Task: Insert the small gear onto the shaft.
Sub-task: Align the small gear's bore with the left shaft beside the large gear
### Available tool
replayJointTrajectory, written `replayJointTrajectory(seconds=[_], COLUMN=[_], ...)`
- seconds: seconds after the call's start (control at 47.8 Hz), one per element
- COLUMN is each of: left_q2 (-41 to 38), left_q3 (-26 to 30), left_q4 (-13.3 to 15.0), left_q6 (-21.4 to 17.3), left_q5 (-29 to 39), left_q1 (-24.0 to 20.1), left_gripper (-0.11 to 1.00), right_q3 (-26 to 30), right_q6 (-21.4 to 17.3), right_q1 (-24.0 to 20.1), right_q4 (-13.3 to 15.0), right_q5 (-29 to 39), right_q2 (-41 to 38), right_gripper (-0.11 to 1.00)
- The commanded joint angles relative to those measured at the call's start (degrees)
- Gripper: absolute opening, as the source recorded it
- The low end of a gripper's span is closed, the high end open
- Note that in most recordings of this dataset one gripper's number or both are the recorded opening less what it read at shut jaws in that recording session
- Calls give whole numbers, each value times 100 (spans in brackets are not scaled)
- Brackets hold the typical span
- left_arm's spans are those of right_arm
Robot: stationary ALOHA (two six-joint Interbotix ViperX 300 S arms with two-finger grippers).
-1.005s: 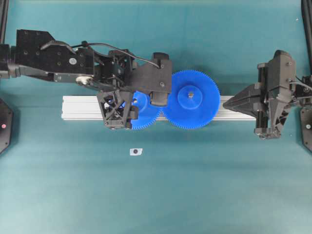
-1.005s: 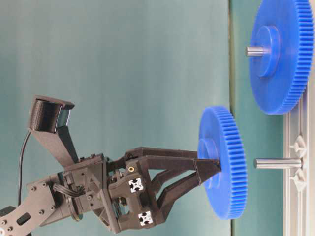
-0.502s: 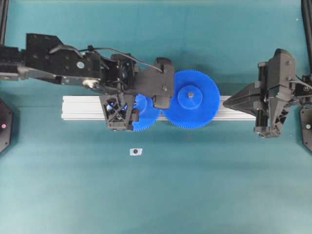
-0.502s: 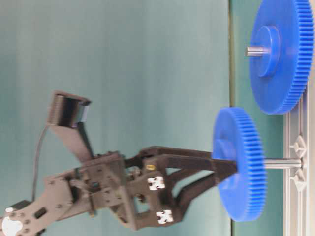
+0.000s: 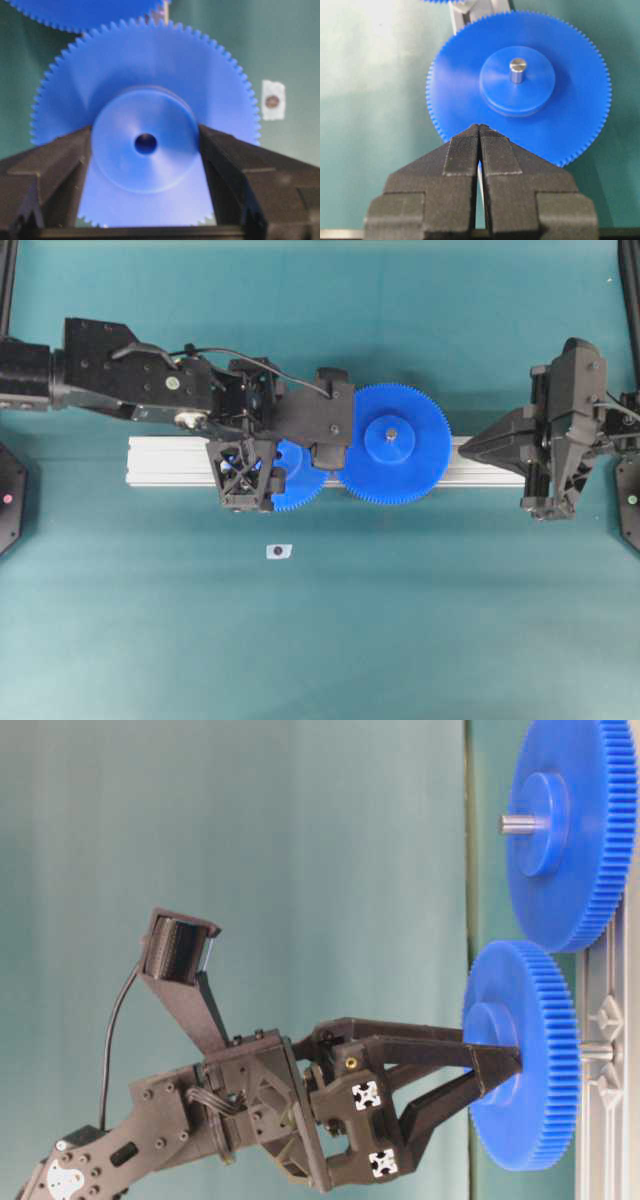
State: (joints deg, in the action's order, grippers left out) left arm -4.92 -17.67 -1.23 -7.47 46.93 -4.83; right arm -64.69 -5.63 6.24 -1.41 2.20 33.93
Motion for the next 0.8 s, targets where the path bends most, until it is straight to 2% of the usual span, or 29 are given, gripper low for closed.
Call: replayJointTrajectory(seconds=[0.0,0.774], left_q2=[114,185], left_q3=[18,255], left_q4=[-9,-9], left_q6=[-9,-35], left_q5=[-44,35], left_q1=[0,-18], left_gripper=[70,70], right_q3=[35,35], right_q6=[-26,-26], right_q1=[26,35], right_q4=[0,0], right_q5=[-53,-53], right_q2=[26,26], right_gripper=[4,4])
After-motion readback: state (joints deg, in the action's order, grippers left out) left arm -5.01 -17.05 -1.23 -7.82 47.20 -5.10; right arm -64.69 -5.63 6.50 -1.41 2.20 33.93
